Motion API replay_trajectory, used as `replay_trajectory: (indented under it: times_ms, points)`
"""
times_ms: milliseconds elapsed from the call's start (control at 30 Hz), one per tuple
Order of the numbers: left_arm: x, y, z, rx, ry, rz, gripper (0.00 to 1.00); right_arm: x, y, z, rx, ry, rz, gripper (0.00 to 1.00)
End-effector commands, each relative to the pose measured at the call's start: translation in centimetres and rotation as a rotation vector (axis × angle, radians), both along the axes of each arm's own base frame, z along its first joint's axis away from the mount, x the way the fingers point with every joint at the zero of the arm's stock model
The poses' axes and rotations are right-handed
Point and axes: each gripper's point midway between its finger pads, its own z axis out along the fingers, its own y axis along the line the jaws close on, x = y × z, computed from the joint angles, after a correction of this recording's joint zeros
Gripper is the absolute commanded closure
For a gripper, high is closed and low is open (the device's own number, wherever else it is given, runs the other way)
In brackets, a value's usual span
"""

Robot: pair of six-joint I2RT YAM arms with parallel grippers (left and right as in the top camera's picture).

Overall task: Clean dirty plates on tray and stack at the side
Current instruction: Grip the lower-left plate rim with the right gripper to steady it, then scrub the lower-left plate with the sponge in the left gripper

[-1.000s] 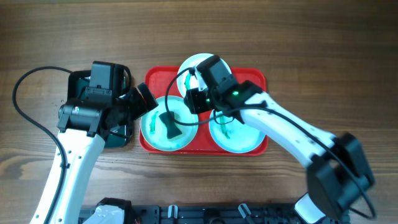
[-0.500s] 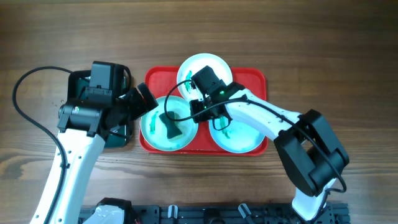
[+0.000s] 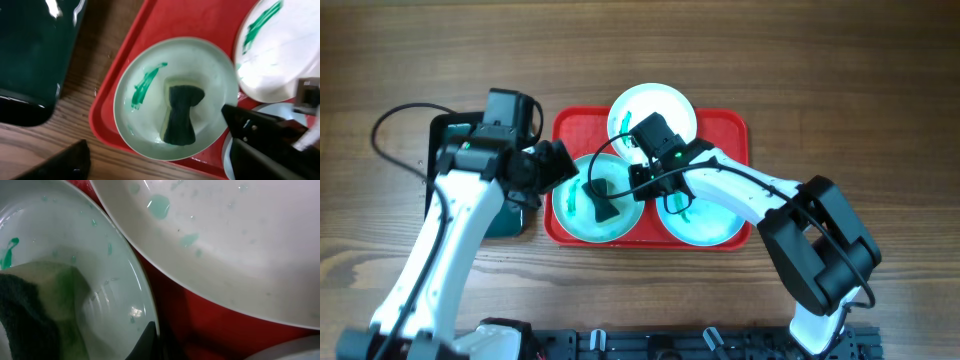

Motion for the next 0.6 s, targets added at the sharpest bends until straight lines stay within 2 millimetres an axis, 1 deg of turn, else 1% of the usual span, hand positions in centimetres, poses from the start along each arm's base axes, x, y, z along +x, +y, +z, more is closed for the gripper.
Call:
replay_trajectory:
  times_ms: [0,33,100,233,300,367,467,567]
  points:
    - [-0.5,-1.0,-3.2,-0.042,0.127,-0.036,0.39,-0.1,-0.6,-1.0,-0.026,0.012,-0.036,0.96]
    - [-0.5,-1.2,-3.9,-0.048,0.156,-0.038,0.41,-0.1,-0.6,-1.0,-0.026,0.012,-0.035,0.96]
    - [-0.3,-2.2,-5.2,-0.097,0.193,-0.082,0.41,-0.1,-0.6,-1.0,-0.026,0.011,-0.035,0.95]
    - [-0.2,-3.4,-6.8,-0.152,0.240,-0.113,0.43,-0.1,-0.6,-1.0,-0.026,0.011,-0.035,0.95]
    - [-0.3,-3.9,-7.4,-0.149,0.254,-0.126,0.43,-0.1,-0.6,-1.0,-0.025,0.010,-0.035,0.95]
    - [-0.9,-4.6,-8.1,-0.143,0.277,-0.151,0.43,-0.1,-0.6,-1.0,-0.026,0.011,-0.035,0.95]
    - [-1.7,-5.5,-9.2,-0.139,0.275,-0.187,0.38,-0.1,-0.6,-1.0,-0.026,0.010,-0.035,0.95]
    - [-2.0,-6.1,-10.2,-0.151,0.264,-0.198,0.38,-0.1,-0.6,-1.0,-0.026,0.011,-0.035,0.95]
